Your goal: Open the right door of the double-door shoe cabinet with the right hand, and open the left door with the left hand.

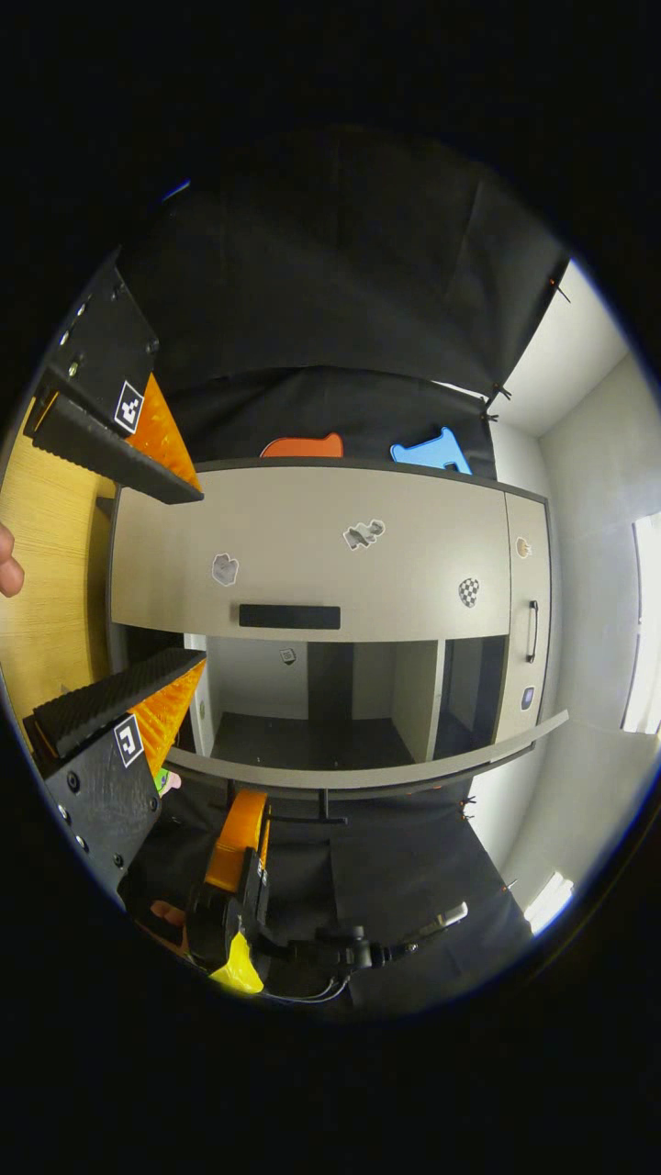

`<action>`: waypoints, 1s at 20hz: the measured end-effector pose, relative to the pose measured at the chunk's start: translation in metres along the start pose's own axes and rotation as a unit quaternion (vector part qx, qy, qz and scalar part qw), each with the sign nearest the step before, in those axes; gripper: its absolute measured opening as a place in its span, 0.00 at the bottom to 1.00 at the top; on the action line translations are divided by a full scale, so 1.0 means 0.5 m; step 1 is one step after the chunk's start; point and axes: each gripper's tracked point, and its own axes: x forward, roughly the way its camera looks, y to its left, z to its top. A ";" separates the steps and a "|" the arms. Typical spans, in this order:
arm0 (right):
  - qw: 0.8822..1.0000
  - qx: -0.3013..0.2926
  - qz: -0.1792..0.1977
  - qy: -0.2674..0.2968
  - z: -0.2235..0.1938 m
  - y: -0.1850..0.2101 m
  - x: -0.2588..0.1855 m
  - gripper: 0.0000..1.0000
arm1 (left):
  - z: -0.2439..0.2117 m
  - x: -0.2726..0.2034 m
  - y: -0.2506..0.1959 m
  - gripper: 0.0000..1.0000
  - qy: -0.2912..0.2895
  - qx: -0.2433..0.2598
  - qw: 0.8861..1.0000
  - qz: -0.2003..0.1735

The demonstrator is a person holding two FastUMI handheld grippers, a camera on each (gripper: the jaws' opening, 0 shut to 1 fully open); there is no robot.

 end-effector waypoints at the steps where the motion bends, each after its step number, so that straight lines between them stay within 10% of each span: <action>1: 1.000 0.001 -0.002 0.000 0.001 -0.017 -0.014 0.07 | -0.001 -0.005 -0.012 0.95 -0.001 0.002 1.000 -0.001; 20: 0.996 0.005 -0.090 -0.024 0.027 -0.246 -0.089 0.03 | -0.011 0.008 -0.094 0.95 0.004 0.011 1.000 -0.023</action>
